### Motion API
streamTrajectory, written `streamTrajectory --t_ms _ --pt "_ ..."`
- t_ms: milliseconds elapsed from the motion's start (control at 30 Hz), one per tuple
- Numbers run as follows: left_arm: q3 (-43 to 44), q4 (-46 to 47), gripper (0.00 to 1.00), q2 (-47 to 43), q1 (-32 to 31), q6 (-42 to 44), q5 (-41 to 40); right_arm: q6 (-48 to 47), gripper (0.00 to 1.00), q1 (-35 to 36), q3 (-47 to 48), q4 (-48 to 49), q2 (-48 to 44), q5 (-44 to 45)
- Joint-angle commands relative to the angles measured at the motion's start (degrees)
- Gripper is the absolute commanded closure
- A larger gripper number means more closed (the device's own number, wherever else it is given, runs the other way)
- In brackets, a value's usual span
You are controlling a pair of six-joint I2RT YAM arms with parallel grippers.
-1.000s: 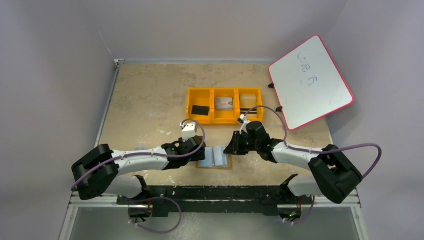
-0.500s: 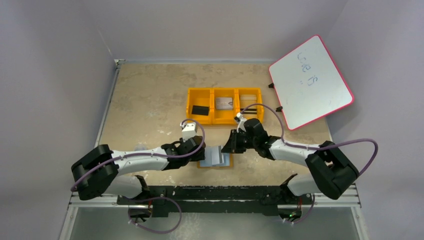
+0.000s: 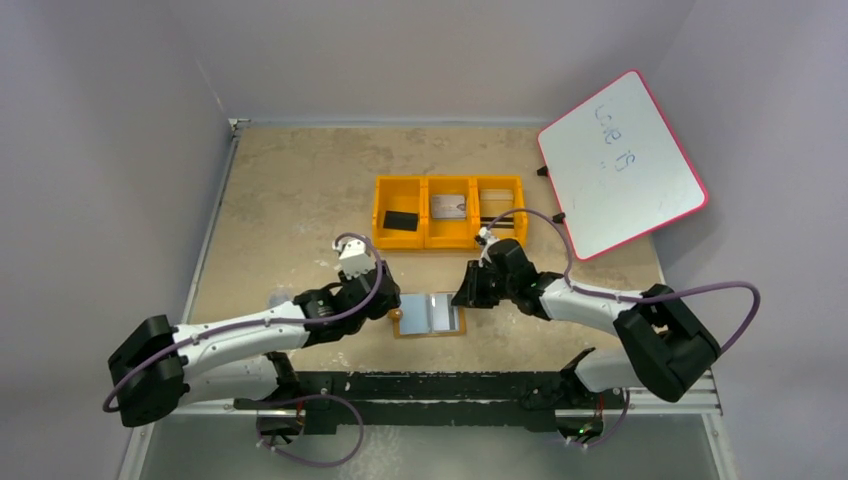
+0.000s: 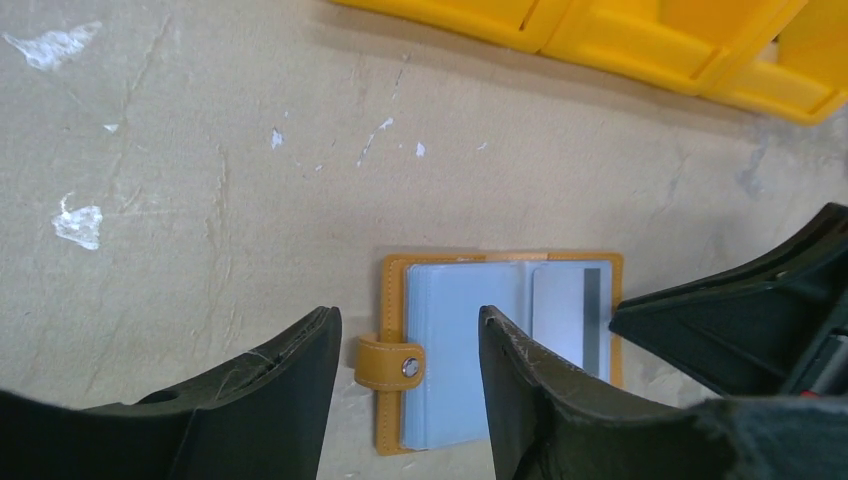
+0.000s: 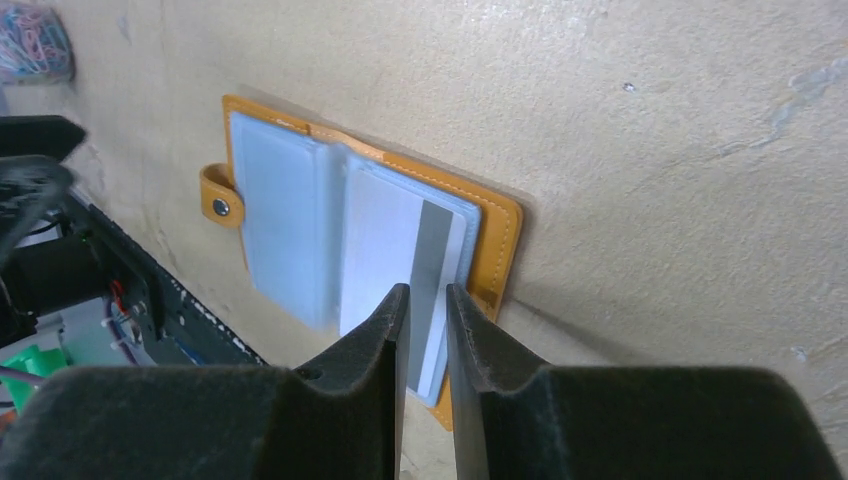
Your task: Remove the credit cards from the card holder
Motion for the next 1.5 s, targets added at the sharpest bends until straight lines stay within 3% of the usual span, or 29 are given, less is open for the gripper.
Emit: streamTrajectory --t_ms 0,267,467,1167,1467 --pt "-0.36 0.02 0.47 -4.38 -0.23 -1.28 -3.51 -1.23 0.77 0.32 2.24 -1.98 -1.42 2.92" --pt "-1.04 18.33 0.46 0.73 -0.21 4.66 12.55 -1.06 0.77 0.35 0.81 2.36 -2.03 -0.92" --pt "0.33 24.27 0.46 8.45 -0.4 3.98 18.1 0.53 0.78 0.33 -0.21 3.16 -1.04 -0.46" --pt "4.14 25.44 0.46 16.53 -0.48 5.17 24.81 0.56 0.79 0.32 -1.12 1.5 0.93 1.73" --pt "4.6 21.06 0.47 19.31 -0.47 3.42 22.04 0.41 0.78 0.37 -2.04 1.56 1.5 1.86"
